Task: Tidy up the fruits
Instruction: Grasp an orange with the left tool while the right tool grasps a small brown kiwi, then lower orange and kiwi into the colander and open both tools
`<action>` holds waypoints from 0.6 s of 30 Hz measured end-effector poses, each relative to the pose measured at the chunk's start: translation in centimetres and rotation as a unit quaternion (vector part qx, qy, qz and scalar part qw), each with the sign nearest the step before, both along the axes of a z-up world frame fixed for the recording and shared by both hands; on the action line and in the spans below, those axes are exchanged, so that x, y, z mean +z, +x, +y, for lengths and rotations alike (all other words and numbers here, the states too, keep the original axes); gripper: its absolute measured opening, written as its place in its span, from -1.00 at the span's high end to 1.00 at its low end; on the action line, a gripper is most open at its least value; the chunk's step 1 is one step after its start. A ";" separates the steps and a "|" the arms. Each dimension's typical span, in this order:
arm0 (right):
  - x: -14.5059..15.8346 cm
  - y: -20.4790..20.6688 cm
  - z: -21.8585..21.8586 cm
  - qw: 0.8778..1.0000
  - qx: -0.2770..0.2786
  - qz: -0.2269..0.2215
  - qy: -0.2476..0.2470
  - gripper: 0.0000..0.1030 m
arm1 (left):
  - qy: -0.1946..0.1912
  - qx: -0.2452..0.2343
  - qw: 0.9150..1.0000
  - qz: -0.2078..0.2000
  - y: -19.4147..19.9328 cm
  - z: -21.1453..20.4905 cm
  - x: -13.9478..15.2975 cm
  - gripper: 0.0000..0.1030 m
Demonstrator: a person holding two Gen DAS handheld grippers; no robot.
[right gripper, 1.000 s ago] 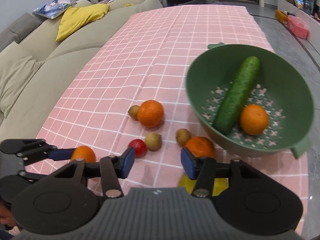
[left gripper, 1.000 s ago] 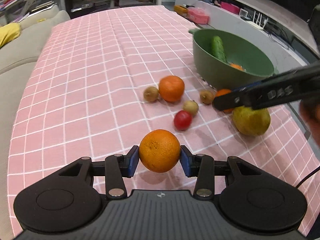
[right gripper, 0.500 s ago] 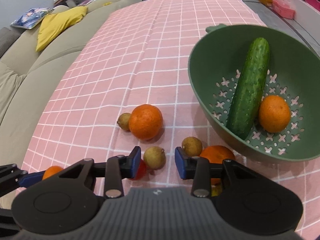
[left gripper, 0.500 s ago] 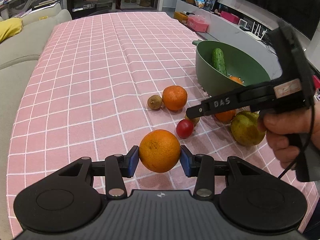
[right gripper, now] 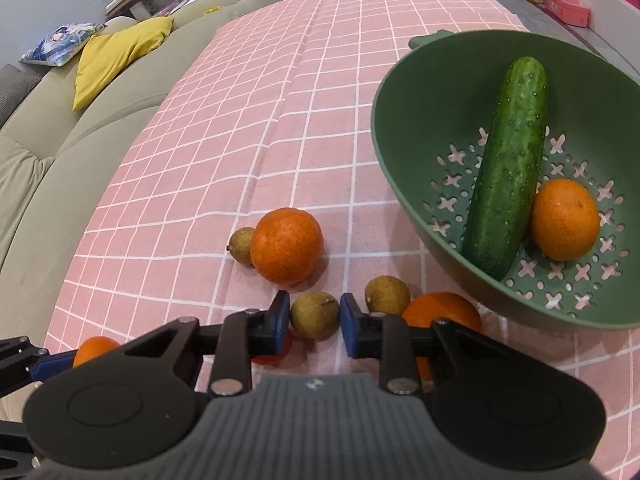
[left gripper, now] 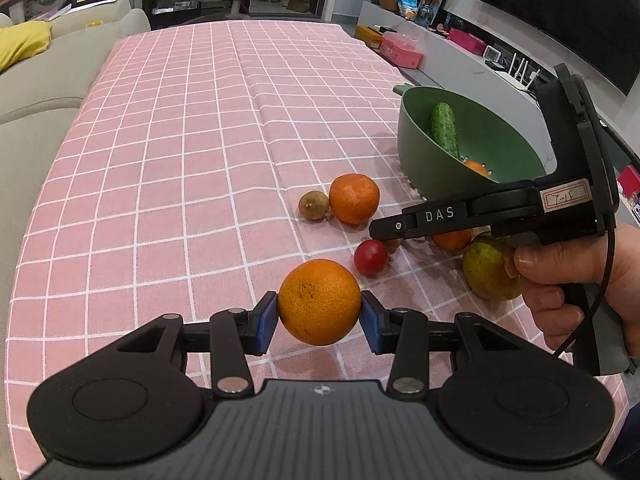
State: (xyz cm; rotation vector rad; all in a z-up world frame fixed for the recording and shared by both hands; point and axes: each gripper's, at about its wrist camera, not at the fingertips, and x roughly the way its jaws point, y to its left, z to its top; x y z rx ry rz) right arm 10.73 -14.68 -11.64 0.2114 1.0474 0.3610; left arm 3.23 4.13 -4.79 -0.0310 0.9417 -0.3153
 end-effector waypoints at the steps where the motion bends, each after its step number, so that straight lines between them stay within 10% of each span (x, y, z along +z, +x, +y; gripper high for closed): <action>1: 0.1 0.0 0.1 1.000 0.002 -0.001 -0.001 0.55 | 0.000 0.000 1.000 0.000 0.0 0.0 0.0 0.04; 18: 4.3 -0.9 -0.4 0.998 0.037 -0.043 0.006 0.55 | 0.013 0.006 1.000 -0.007 0.4 -0.6 0.0 0.05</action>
